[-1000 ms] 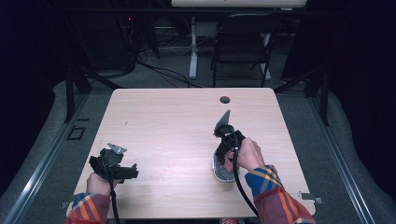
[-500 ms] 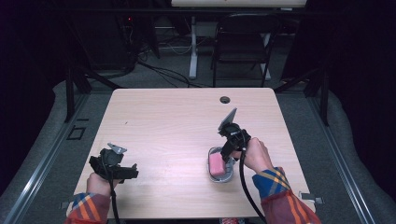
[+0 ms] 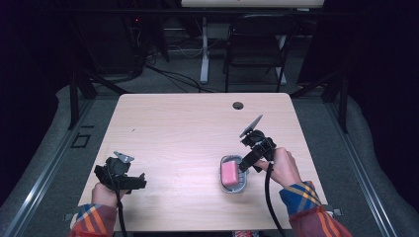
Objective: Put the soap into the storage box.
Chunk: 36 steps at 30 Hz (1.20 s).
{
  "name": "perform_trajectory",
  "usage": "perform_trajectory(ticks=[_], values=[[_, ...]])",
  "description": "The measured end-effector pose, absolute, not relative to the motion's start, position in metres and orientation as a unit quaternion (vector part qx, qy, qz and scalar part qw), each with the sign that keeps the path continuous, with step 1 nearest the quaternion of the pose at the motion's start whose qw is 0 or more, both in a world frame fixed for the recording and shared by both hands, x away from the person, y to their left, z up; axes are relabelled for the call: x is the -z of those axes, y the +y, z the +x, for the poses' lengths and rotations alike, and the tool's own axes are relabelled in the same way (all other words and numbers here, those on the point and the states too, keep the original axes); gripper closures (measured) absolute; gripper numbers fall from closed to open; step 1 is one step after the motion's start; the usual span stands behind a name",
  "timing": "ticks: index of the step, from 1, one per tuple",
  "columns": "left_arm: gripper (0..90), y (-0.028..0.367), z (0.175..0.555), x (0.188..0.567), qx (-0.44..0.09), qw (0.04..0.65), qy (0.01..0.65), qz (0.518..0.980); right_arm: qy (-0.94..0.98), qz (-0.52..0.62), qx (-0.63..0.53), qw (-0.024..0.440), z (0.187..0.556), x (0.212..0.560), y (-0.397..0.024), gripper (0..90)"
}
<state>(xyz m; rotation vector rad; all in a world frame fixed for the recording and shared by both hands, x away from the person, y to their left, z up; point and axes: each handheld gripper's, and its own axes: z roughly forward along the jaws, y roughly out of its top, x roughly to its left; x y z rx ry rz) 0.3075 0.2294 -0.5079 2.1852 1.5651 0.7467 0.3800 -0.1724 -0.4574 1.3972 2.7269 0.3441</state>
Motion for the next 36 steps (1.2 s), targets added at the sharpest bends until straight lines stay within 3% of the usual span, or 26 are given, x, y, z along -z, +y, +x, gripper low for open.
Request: perform_trajectory(ticks=[12, 36], values=[[0.3, 0.229, 0.308, 0.508, -0.264, 0.175, 0.551, 0.772, 0.889, 0.434, -0.135, 0.061, 0.359, 0.455, -0.205, 0.4], [0.2, 0.227, 0.308, 0.509, -0.264, 0.173, 0.550, 0.773, 0.860, 0.446, -0.219, 0.120, 0.311, 0.489, -0.261, 0.0]])
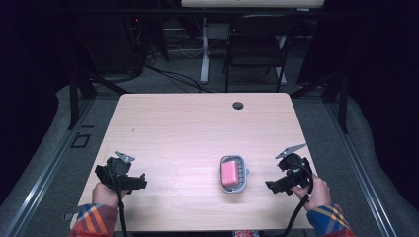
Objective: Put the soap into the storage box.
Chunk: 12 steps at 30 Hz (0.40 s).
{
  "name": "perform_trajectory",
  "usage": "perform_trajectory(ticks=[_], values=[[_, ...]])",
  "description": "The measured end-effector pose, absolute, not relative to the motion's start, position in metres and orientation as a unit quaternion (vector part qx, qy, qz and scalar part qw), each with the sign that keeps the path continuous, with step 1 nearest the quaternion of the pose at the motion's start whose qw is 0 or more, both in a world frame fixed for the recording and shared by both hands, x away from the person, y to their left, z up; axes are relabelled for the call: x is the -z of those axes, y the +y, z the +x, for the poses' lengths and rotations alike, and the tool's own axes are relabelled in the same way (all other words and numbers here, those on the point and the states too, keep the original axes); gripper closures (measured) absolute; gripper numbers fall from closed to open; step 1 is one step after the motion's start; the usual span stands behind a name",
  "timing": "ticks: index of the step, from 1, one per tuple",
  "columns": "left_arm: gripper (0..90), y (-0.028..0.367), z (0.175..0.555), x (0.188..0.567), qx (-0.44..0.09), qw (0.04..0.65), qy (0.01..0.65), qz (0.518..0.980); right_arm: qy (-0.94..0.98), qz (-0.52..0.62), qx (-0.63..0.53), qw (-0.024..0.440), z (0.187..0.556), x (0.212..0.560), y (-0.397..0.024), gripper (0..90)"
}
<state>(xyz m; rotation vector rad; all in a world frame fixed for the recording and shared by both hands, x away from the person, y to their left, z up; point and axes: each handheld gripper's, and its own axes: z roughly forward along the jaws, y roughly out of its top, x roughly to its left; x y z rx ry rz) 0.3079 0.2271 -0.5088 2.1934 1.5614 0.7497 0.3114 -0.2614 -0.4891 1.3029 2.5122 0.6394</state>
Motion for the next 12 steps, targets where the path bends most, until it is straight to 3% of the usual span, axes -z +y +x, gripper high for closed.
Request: perform_trajectory(ticks=[12], values=[[0.2, 0.2275, 0.3079, 0.5084, -0.267, 0.174, 0.546, 0.775, 0.858, 0.444, -0.227, 0.123, 0.3082, 0.5037, -0.2687, 0.0]])
